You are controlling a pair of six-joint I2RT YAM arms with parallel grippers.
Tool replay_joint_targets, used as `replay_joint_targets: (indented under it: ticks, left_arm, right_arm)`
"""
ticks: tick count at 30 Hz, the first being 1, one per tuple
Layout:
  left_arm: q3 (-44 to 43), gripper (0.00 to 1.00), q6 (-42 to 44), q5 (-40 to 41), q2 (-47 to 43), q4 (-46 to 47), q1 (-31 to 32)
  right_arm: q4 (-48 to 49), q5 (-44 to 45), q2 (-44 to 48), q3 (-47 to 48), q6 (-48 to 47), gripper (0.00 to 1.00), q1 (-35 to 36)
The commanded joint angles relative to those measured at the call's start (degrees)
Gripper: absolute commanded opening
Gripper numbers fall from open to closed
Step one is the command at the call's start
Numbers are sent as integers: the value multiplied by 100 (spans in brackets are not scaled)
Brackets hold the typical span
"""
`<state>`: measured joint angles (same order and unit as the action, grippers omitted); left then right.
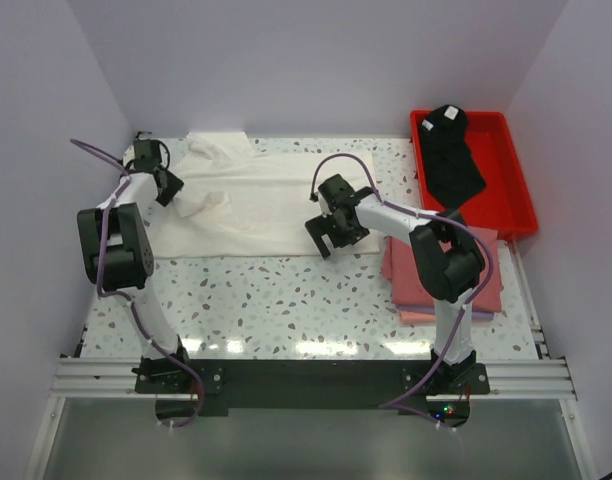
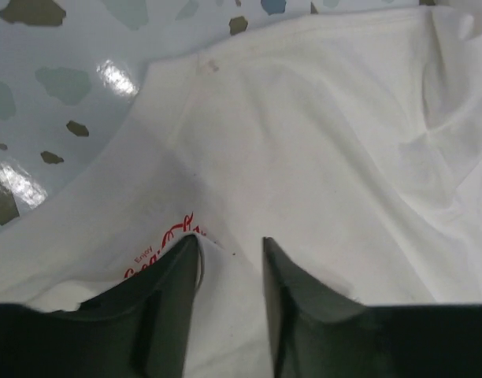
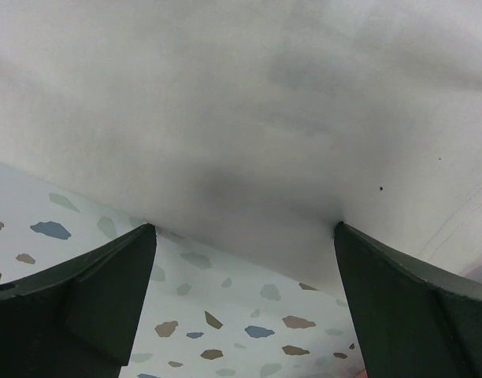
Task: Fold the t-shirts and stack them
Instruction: Fold the tshirt
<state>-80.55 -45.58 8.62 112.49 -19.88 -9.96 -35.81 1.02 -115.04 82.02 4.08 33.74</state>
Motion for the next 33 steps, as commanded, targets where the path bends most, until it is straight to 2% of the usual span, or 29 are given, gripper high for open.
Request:
replay_joint_targets:
  ticks: [1, 3, 4, 7, 12, 15, 21, 25, 29, 33]
  left_arm:
    - [-592, 53, -39, -62, 98, -156, -164]
    - [-699, 68, -12, -45, 54, -262, -191]
    - [-681, 81, 14, -54, -7, -340, -208]
    - [-217, 100, 41, 8, -454, -315, -226]
    - [1197, 100, -47, 0, -1711, 1, -226]
    - [2051, 100, -74, -79, -2169, 606, -226]
    - [2009, 100, 32, -431, -1634, 959, -226]
    - [1973, 100, -29, -616, -1186, 1363, -226]
    - [2000, 100, -73, -476, -957, 1390, -235]
    - [2472, 100, -144, -265, -1087, 1180, -261]
  right_arm:
    - [-49, 127, 70, 139, 5, 99, -7]
    - [-40, 118, 122, 130, 14, 99, -7]
    - [-40, 144, 140, 113, 14, 99, -7]
    - [-22, 188, 272, 86, 41, 99, -7]
    - [223, 66, 675, -63, 154, 99, -7]
    - [548, 56, 887, -274, 286, 99, -7]
    - [874, 399, 1019, -379, 698, 99, -86]
    - [1181, 557, 599, -310, 1130, 99, -315]
    - [1217, 593, 273, -212, 1244, 99, -368]
    - [1313, 496, 324, -739, 1376, 99, -359]
